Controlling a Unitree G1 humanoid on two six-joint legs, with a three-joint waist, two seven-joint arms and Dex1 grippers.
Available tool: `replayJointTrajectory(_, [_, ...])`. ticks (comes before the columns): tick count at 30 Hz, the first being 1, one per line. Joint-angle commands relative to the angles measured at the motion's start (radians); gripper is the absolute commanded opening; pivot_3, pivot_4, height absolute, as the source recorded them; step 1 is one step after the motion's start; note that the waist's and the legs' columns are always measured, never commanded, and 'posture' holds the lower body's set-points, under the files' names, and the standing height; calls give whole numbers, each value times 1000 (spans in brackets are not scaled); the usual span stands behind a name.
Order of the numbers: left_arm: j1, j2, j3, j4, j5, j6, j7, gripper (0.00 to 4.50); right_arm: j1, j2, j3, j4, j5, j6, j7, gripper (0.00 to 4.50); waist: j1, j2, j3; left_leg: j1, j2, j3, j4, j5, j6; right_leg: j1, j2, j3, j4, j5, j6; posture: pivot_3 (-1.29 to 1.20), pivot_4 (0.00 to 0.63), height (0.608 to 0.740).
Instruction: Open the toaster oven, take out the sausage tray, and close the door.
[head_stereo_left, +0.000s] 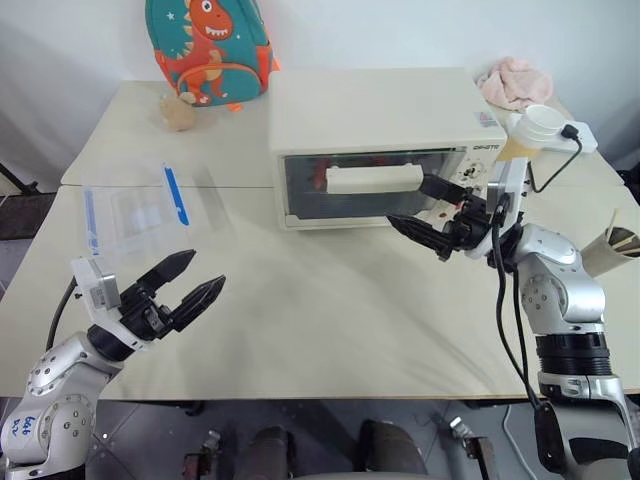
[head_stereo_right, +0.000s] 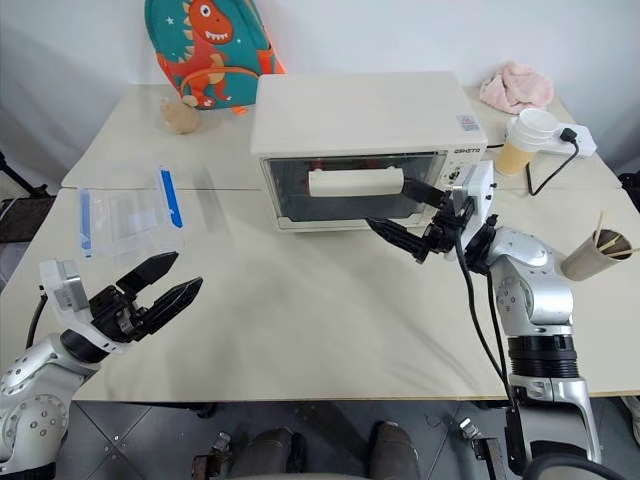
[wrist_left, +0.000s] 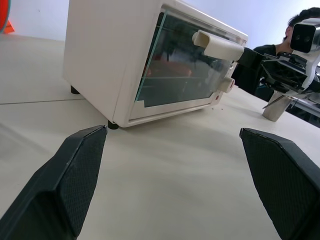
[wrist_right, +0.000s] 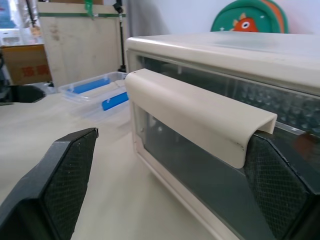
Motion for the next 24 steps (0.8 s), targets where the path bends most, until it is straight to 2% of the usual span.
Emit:
replayJointTrajectory(1, [-12,19,12,-15,2,-13,-9,4500,31,-33,16,-99,-7,-60,90,4481,0,0,0,0,0,0,0,0,0,0,0,0,0,0,0,0,150,740])
replayJointTrajectory(9, [-125,56,-26,23,-23,52,3,4500,213,-79,42,-193,-100,-256,199,4481,-2,0,0,0,2,1,0,0,-1,0,3,1,-1,0,0,0,150,740])
replayJointTrajectory(10, [-162,55,-37,41,-30,68,10,4322,228,-73,37,-182,-114,-286,190,4494,0,0,0,1,2,1,0,-1,-1,0,3,2,-1,0,0,0,150,740])
replayJointTrajectory(13, [-305,42,-105,113,16,82,31,3635,242,-50,37,-144,-155,-368,168,4500,4,0,0,1,2,1,1,0,-1,0,3,2,-1,0,0,0,150,740])
replayJointTrajectory(19, [-551,-37,-194,294,90,49,55,1841,222,-30,55,-96,-194,-439,152,4500,4,-1,0,0,2,1,1,0,-2,1,4,1,-1,0,0,0,150,740])
replayJointTrajectory(23, [-649,-68,-245,406,155,22,26,516,211,-27,66,-78,-205,-465,140,4500,-1,-1,0,0,2,1,1,0,-2,0,5,1,-1,0,0,0,150,740])
replayJointTrajectory(24, [-659,-71,-254,420,165,20,16,313,210,-27,69,-76,-206,-468,136,4500,-2,-1,0,0,2,1,0,0,-2,0,5,1,-1,0,0,0,150,740])
